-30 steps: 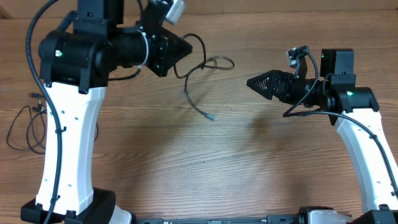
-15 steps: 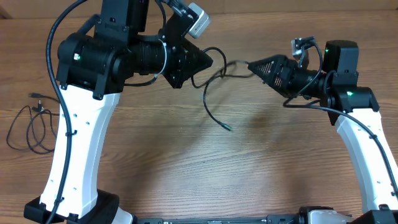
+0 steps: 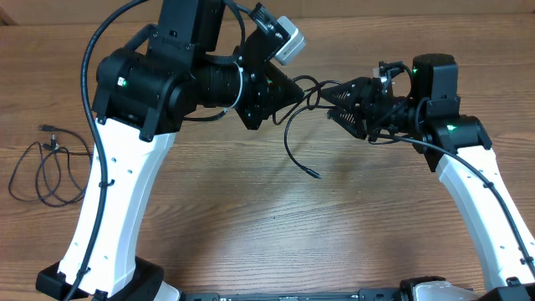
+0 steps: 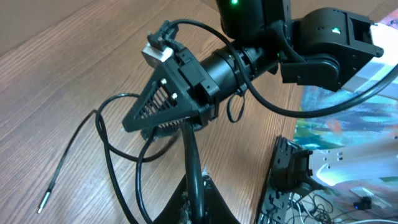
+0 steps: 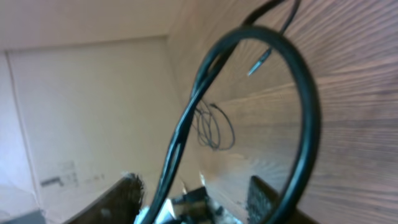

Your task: Untangle cables

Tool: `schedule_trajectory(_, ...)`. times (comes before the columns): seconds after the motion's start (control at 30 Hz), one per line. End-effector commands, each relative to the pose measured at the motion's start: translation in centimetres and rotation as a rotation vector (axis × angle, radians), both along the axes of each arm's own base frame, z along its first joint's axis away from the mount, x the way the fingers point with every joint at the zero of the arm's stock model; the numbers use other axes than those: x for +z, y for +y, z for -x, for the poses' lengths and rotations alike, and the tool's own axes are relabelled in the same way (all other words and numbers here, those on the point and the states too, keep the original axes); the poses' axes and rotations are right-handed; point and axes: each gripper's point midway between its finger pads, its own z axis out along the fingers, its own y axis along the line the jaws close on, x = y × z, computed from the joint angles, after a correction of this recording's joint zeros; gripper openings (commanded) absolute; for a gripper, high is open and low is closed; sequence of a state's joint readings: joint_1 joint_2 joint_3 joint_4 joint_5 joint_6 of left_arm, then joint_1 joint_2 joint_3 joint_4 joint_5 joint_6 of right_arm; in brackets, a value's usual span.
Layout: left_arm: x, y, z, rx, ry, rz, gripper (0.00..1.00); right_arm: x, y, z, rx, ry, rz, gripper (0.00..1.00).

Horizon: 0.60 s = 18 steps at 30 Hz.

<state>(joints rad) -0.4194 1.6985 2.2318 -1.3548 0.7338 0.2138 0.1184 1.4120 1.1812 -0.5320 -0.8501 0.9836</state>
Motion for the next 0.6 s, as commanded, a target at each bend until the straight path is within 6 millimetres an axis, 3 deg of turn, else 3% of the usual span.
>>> schedule_trajectory(0.0, 0.4, -0.4, 0.4, -0.033, -0.021, 0.011, 0.04, 0.4, -0.5, -0.6, -0.053, 0.004, 0.010, 0.36)
schedule_trajectory(0.17, -0.1, 0.1, -0.2, 0.000, -0.033, -0.025, 0.04, -0.6, -1.2, -0.8, -0.083, 0.008, 0.068, 0.05)
schedule_trajectory(0.23, -0.6, 0.6, -0.7, 0.036, -0.042, -0.064, 0.04, -2.2, -2.3, -0.8, -0.123, 0.026, 0.156, 0.04)
schedule_trajectory(0.4, -2.5, 2.9, -2.2, 0.156, -0.057, -0.210, 0.04, -8.1, -9.4, 0.5, -0.372, 0.201, 0.552, 0.04)
schedule_trajectory(0.57, -3.9, 5.6, -3.6, 0.276, -0.088, -0.355, 0.04, -10.3, -15.7, 3.4, -0.525, 0.318, 0.894, 0.04)
